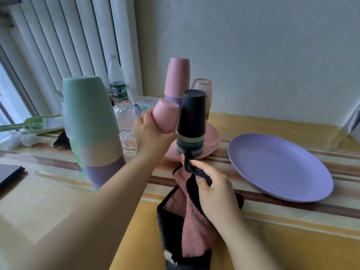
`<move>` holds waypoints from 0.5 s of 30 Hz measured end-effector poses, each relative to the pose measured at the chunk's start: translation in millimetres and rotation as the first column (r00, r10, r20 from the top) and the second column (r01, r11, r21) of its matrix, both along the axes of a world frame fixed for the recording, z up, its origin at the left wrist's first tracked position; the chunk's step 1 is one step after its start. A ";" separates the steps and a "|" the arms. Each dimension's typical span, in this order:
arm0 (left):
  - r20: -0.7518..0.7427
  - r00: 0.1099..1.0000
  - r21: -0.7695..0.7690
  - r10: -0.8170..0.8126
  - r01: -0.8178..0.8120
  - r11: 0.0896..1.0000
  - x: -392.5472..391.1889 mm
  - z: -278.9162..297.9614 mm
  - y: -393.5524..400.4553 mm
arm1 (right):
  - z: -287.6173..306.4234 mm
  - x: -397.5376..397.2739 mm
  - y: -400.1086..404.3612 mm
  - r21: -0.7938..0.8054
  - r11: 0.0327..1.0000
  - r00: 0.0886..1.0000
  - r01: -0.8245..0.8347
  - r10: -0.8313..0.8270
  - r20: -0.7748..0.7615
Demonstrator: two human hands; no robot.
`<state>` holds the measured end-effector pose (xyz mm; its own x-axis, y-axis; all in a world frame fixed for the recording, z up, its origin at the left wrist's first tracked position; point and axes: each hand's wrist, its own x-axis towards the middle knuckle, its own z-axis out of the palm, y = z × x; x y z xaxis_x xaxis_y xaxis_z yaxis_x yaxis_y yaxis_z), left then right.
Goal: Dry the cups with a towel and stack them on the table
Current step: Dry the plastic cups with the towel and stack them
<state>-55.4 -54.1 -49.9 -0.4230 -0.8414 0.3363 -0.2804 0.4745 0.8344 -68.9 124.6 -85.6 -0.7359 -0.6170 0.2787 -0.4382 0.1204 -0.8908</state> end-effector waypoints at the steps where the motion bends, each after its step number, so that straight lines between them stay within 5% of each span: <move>1: -0.004 1.000 -0.016 -0.004 0.004 1.000 11.4 1.5 10.9 | 0.0 0.5 0.1 -0.003 1.000 1.000 0.002 -0.002 -0.005; 7: -0.140 0.965 0.147 -0.224 0.244 0.959 52.6 -7.0 68.2 | 3.7 -4.4 2.2 -0.233 0.954 0.982 0.187 -0.185 0.032; 15: -0.212 0.846 0.237 -0.490 0.531 0.814 56.6 -25.8 80.8 | 8.7 3.5 -7.3 -0.294 0.956 0.988 0.013 -0.057 -0.141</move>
